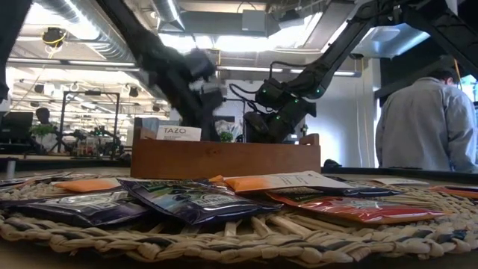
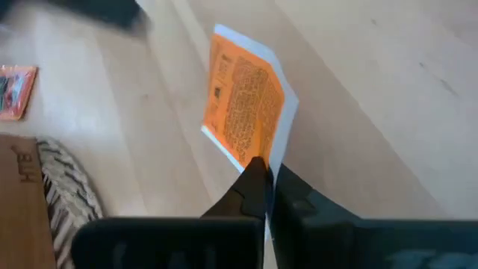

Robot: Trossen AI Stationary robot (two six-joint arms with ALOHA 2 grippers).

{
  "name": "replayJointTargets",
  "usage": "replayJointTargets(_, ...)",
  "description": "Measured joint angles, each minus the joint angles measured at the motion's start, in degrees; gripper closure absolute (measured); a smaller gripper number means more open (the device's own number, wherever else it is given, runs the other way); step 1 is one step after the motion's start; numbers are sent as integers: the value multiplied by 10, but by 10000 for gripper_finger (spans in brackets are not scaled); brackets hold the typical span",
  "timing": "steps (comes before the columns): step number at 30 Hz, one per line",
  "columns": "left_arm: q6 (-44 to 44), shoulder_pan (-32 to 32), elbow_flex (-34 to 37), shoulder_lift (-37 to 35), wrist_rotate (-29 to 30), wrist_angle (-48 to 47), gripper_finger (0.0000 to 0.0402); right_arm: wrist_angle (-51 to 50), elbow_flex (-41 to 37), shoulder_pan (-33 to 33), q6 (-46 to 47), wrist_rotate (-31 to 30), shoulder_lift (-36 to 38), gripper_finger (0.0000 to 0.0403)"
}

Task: Pick & Place Tea
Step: Put the white tea bag into the left slot of the wooden organizer

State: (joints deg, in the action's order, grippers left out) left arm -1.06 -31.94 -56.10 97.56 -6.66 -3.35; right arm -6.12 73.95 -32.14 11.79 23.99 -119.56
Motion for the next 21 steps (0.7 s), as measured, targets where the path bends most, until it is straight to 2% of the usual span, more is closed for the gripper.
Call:
replayJointTargets(5, 9, 1, 13, -99, -7, 0, 400, -28, 0, 1, -66, -6, 51, 394)
replayJointTargets(10, -15, 6, 47, -153, -40, 2, 400, -93, 0, 29, -217, -56, 124, 394)
replayJointTargets(13, -33, 11, 53, -157, -92, -8, 400, -142, 1, 67, -343, -87, 160, 394)
replayJointTargets(17, -59, 16, 53, -149, -192, -9, 400, -190, 0, 135, -480, -126, 186, 394)
replayJointTargets(21, -81, 22, 54, -148, -271, -12, 400, -213, 1, 218, -553, -237, 191, 393)
